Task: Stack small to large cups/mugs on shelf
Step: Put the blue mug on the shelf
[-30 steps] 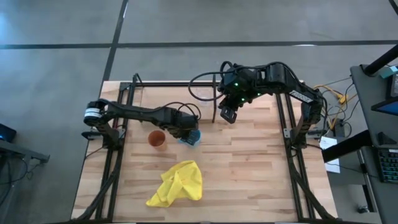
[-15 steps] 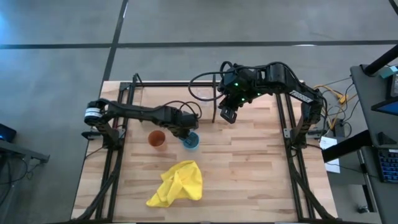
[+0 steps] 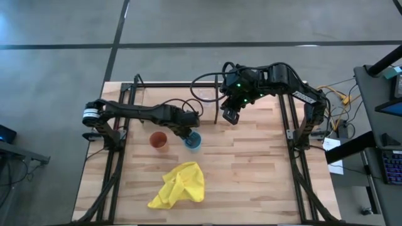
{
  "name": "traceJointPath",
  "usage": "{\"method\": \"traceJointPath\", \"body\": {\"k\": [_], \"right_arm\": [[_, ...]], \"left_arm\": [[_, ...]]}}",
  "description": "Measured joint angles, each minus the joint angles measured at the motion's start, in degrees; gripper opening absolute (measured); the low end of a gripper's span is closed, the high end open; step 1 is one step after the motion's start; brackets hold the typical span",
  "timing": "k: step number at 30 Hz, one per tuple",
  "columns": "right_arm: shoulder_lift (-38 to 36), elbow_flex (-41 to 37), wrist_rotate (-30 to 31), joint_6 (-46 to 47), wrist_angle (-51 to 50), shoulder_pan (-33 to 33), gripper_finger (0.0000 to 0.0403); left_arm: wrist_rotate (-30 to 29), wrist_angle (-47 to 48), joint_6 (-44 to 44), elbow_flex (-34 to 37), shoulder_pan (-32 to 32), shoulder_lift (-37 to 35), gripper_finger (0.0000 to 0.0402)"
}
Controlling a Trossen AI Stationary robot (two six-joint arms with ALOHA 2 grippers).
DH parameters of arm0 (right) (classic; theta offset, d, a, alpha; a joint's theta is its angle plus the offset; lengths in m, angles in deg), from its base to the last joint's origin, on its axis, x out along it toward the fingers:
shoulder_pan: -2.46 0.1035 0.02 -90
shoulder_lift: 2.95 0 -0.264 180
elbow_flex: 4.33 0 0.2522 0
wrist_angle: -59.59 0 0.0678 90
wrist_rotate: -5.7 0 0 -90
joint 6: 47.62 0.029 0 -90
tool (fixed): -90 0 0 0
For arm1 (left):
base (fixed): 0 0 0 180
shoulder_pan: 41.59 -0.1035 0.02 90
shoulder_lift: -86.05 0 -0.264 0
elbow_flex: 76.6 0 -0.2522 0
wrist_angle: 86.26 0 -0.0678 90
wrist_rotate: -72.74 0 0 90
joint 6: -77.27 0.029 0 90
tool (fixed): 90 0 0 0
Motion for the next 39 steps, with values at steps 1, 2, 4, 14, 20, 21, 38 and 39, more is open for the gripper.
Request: {"method": "traceJointPath", "body": {"k": [1,2,4,14,20,21,38,39], "right_arm": [[0.0,0.0,0.0,0.0,0.0,0.0,0.0058],[0.0,0.0,0.0,0.0,0.0,0.0,0.0059],[0.0,0.0,0.0,0.0,0.1,0.0,0.0059],[0.0,0.0,0.0,0.0,0.3,0.0,0.0059],[0.0,0.0,0.0,-0.9,0.3,0.0,0.0059],[0.0,0.0,0.0,-0.9,0.3,0.0,0.0059],[0.0,0.0,0.0,-1.5,0.3,0.0,0.0059],[0.0,0.0,0.0,-1.5,0.3,0.0,0.0059]], "left_arm": [[-0.4,0.0,0.7,-0.5,0.0,-0.2,0.0002],[-0.7,0.0,1.2,-0.8,0.0,-0.6,0.0001],[-1.3,0.2,1.4,-1.3,0.0,-1.1,0.0001],[-3.0,0.5,4.2,-1.9,-1.6,-3.5,0.0001],[-4.3,0.7,5.9,-1.9,-4.2,-4.7,0.0001],[-4.4,0.7,6.2,-1.9,-4.8,-4.9,0.0001],[-3.9,2.3,13.4,-1.9,-17.0,-5.1,0.0001],[-3.8,2.2,14.0,-1.9,-17.7,-5.1,0.0001]]}}
